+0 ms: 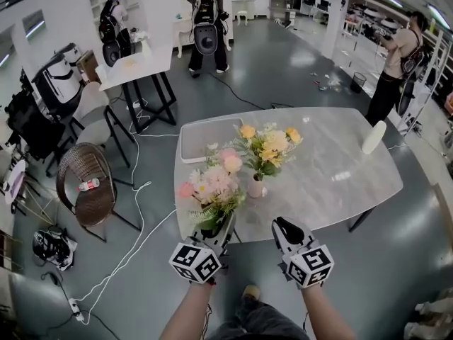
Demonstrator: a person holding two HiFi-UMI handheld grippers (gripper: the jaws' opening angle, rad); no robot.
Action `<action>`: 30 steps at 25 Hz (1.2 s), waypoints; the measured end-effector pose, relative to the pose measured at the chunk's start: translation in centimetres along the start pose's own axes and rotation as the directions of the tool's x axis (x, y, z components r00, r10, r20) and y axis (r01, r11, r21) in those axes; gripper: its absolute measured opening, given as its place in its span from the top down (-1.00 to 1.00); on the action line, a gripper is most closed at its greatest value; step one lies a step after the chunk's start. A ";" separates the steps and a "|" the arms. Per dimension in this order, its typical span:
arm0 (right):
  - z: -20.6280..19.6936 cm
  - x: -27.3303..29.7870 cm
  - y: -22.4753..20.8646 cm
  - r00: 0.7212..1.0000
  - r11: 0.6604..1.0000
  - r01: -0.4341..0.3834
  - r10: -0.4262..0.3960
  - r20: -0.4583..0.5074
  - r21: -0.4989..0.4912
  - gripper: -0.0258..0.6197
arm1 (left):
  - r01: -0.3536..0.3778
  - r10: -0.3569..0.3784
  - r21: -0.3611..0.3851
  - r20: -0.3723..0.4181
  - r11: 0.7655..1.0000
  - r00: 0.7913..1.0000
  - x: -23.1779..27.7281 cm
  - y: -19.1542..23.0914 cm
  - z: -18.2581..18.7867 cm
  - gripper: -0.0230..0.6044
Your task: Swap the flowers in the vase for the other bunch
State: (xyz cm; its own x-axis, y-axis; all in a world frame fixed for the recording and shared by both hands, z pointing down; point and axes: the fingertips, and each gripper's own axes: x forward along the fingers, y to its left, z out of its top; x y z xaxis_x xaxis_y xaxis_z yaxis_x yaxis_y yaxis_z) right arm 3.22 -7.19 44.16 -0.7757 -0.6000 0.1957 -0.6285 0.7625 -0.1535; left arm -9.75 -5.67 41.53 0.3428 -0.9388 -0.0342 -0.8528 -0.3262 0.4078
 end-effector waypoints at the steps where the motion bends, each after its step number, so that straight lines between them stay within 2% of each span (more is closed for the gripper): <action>1: 0.0 0.4 -0.4 1.000 1.000 -0.002 0.002 0.001 0.003 0.80 | -0.003 0.003 0.000 0.001 1.000 1.000 0.4 0.3 0.0 0.64; 12: -0.4 5.4 -4.0 1.000 0.998 -0.017 0.017 0.005 0.063 0.80 | -0.027 0.027 0.014 0.024 1.000 0.999 4.0 3.7 0.9 0.64; 16: -1.0 7.8 -5.3 1.000 0.992 -0.013 0.012 0.003 0.128 0.63 | -0.025 0.024 0.015 0.044 1.000 0.999 4.4 4.5 2.1 0.64; 21: -2.5 10.2 -6.5 0.999 0.959 -0.046 0.039 0.033 0.278 0.38 | -0.028 0.027 0.034 0.043 0.999 0.999 4.7 5.7 2.0 0.64; 26: -2.3 12.3 -7.0 0.994 0.953 -0.094 0.073 0.081 0.286 0.30 | -0.013 0.012 0.022 0.029 1.000 0.999 6.4 7.3 1.0 0.64; 30: -1.8 13.4 -7.5 0.992 0.956 -0.094 0.068 0.102 0.279 0.30 | 0.007 -0.007 0.025 0.001 1.000 1.000 7.8 8.0 0.2 0.64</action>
State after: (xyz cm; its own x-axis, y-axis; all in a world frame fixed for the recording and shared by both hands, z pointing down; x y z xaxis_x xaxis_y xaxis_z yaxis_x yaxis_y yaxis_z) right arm -2.37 -20.51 49.66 -0.8182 -0.5687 0.0851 -0.5439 0.7174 -0.4352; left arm -14.04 -15.60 44.32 0.3481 -0.9367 -0.0381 -0.8599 -0.3352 0.3850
